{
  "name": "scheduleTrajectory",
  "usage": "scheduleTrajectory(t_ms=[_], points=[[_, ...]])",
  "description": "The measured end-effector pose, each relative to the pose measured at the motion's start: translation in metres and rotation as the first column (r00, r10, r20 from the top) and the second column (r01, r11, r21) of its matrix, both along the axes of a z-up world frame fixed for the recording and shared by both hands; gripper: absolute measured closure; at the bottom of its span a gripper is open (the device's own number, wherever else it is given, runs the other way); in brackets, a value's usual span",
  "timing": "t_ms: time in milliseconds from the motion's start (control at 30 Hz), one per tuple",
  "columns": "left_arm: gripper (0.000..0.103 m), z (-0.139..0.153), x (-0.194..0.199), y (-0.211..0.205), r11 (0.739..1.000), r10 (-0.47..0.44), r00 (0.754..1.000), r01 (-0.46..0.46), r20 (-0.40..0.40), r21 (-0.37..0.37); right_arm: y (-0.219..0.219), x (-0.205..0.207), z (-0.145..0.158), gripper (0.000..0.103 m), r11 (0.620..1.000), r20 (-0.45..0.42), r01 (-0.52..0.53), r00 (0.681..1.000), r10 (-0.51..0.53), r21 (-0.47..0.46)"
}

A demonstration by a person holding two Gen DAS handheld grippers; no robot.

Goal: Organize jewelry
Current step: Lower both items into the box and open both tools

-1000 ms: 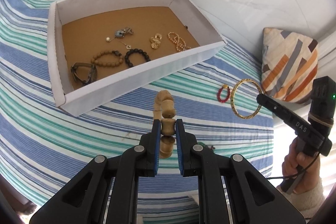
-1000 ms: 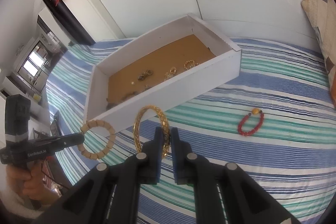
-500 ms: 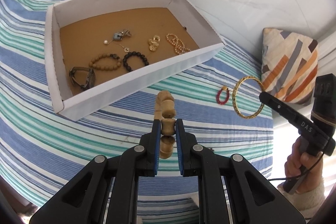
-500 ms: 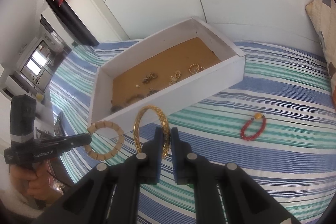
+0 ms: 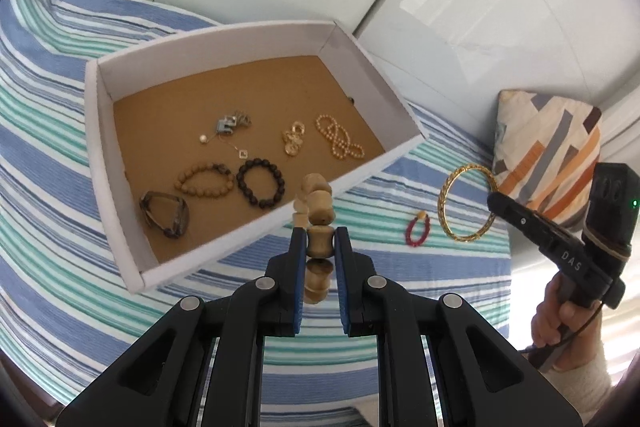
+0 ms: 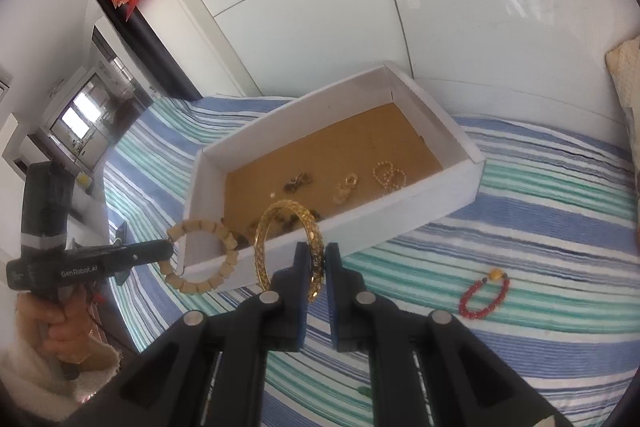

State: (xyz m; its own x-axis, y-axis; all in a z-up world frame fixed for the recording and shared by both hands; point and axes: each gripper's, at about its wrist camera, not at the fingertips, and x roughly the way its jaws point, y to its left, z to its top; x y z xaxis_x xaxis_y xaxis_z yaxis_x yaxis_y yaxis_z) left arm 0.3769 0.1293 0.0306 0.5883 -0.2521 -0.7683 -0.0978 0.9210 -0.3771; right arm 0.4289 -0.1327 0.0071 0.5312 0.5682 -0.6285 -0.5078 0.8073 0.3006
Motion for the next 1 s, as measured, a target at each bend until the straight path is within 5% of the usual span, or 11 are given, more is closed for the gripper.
scheduleTrajectory(t_ms=[233, 600, 667, 733, 1000], points=[[0.091, -0.022, 0.054, 0.026, 0.998, 0.052, 0.998, -0.051, -0.043, 0.025, 0.037, 0.054, 0.001, 0.095, 0.999, -0.013, -0.039, 0.999, 0.039, 0.000], [0.089, -0.069, 0.100, 0.045, 0.986, 0.113, 0.987, -0.097, -0.119, 0.134, 0.129, 0.127, -0.062, 0.094, 0.984, -0.065, -0.119, 0.992, 0.111, -0.132], [0.082, -0.077, 0.103, 0.045, 0.976, 0.131, 0.982, -0.103, -0.137, 0.192, 0.139, 0.140, -0.076, 0.087, 0.978, -0.089, -0.126, 0.990, 0.112, -0.168], [0.053, -0.080, 0.096, 0.047, 0.968, 0.152, 0.978, -0.119, -0.140, 0.219, 0.139, 0.148, -0.087, 0.065, 0.971, -0.099, -0.088, 0.993, 0.067, -0.221], [0.041, -0.078, 0.039, 0.028, 0.967, 0.123, 0.987, -0.096, -0.100, 0.237, 0.063, 0.090, -0.066, 0.058, 0.978, 0.030, 0.010, 1.000, -0.003, -0.208]])
